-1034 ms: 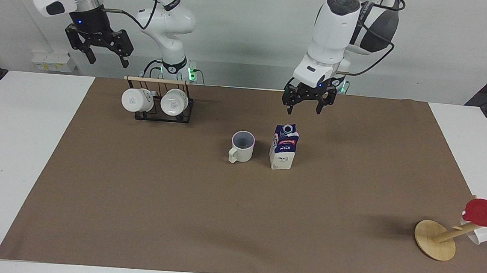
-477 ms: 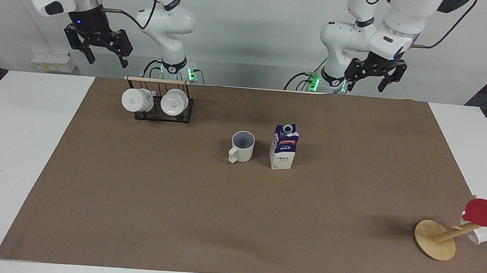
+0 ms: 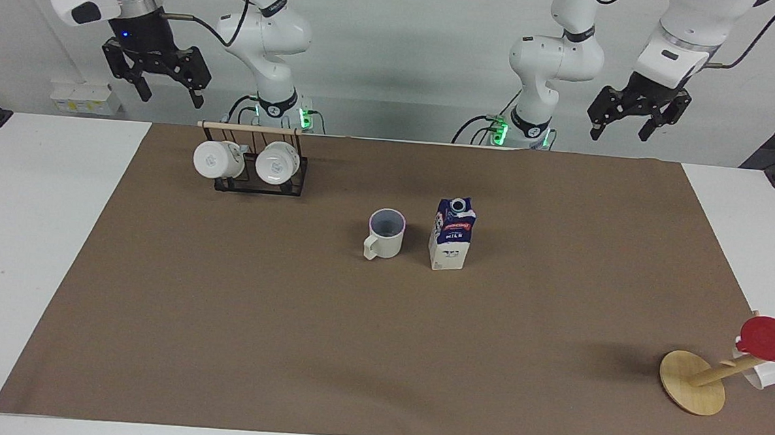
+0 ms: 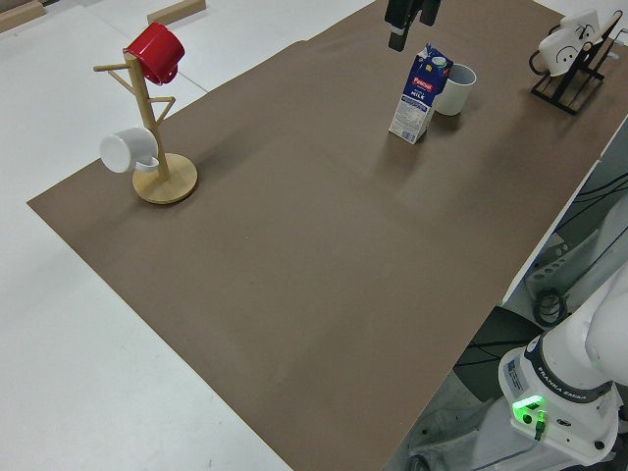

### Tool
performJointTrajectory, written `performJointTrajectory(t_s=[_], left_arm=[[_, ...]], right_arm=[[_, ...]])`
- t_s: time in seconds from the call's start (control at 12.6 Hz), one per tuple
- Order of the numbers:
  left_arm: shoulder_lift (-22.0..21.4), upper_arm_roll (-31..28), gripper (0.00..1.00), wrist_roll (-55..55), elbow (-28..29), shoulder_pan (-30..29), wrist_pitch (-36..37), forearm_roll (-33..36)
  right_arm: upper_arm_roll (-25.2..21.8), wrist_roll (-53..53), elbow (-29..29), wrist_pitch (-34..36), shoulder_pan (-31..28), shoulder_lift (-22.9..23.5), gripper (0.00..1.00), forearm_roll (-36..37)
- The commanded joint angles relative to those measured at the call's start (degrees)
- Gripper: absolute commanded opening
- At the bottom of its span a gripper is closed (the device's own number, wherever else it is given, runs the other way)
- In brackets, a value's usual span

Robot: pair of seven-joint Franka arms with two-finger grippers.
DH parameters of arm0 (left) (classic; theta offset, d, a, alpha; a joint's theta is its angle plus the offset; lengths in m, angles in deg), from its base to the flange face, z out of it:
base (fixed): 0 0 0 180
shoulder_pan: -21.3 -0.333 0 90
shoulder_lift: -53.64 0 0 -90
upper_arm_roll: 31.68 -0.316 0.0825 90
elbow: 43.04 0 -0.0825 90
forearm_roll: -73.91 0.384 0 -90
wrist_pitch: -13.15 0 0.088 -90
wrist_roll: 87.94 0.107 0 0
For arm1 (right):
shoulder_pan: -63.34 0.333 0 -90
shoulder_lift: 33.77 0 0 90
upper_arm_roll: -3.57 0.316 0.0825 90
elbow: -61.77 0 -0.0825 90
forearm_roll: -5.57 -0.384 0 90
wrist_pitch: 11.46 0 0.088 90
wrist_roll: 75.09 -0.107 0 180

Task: Place cup and milk on table

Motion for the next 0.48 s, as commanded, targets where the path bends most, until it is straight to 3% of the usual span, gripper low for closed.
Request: performJointTrajectory(t_s=[0.0, 0.4], left_arm=[[0.1, 0.9, 1.00, 1.0, -1.3, -0.4, 1.2, 0.4], [0.8, 0.8, 1.00, 1.3, -2.5, -1.0, 0.6, 0.3]], right_arm=[[0.1, 1.9, -0.2, 0.9, -0.9, -0.7, 1.00, -0.7], [0.1, 1.9, -0.3, 0.9, -0.9, -0.7, 1.00, -0.7]])
